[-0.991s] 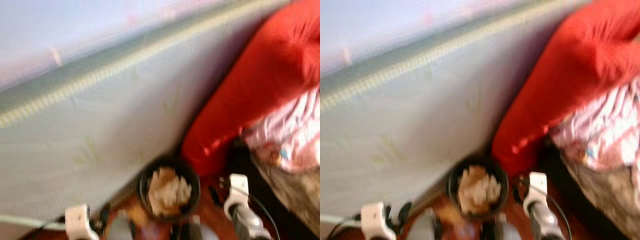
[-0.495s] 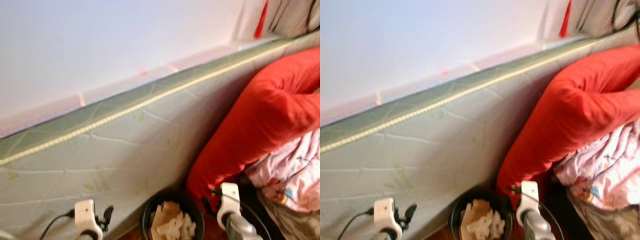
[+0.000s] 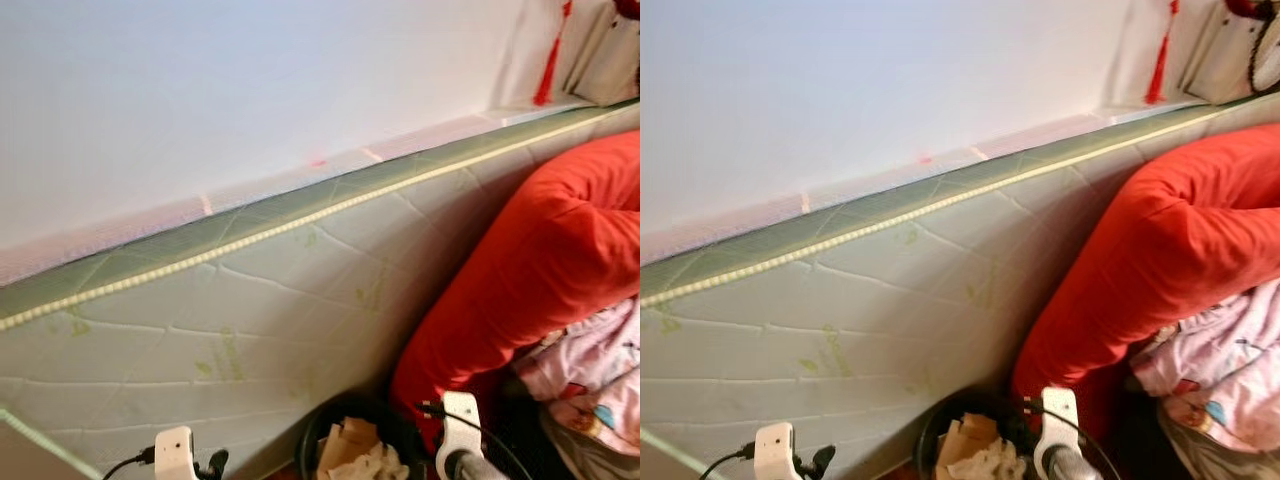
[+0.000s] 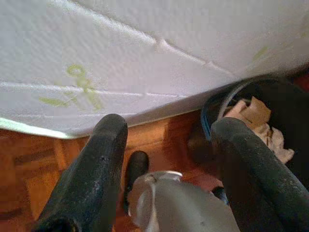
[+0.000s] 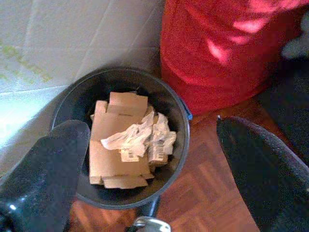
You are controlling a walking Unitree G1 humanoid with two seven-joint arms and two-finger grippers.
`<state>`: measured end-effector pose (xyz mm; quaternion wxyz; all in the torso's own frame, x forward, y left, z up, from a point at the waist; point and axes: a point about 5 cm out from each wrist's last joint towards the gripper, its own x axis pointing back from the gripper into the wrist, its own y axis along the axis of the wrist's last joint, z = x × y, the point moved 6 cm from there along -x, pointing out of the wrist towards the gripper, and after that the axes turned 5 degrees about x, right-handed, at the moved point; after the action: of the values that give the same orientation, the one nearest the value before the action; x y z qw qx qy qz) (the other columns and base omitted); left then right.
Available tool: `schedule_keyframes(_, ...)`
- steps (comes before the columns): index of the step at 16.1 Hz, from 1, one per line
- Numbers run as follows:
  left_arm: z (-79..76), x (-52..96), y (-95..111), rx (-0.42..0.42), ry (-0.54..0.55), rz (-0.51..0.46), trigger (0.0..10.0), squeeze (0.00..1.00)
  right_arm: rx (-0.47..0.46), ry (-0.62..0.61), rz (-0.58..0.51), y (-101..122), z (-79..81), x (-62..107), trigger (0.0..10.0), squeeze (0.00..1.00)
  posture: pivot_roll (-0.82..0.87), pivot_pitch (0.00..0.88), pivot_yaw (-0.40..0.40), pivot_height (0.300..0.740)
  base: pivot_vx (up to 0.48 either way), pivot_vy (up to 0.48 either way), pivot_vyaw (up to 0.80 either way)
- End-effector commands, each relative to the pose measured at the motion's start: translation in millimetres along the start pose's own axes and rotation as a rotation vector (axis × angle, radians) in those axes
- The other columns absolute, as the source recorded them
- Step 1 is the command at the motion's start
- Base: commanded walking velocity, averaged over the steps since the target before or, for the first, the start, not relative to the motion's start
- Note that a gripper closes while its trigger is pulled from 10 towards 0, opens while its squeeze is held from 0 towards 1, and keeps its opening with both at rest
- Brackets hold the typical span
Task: Clean up the room
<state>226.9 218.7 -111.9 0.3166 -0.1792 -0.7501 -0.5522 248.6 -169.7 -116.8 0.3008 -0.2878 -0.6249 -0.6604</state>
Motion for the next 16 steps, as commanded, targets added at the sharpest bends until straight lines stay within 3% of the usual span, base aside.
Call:
schedule_keyframes(1,2.9,-0.1,2,-0.017,-0.001,-0.003,10.0,0.0,-0.026,-0.014,0.007,-6,-1.2,1.3,10.0,0.0,0.19,0.0,-0.011,0.74,0.0,0.0,0.0)
schedule_keyframes(4,5.3,-0.1,1,-0.042,-0.005,0.005,10.0,0.0,-0.034,-0.018,0.061,-30,3.3,5.6,10.0,0.0,0.18,0.0,0.003,0.74,0.0,0.0,0.0)
schedule_keyframes(10,8.3,1.4,-8,-0.021,0.023,0.033,10.0,0.0,-0.029,-0.045,0.072,-32,-13.6,8.0,10.0,0.0,0.16,0.0,-0.009,0.74,0.0,0.0,0.0)
schedule_keyframes(16,12.2,6.5,-23,-0.007,0.04,0.071,10.0,0.0,0.003,-0.038,0.098,-42,-19.2,11.5,10.0,0.0,0.14,0.0,0.002,0.74,0.0,0.0,0.0)
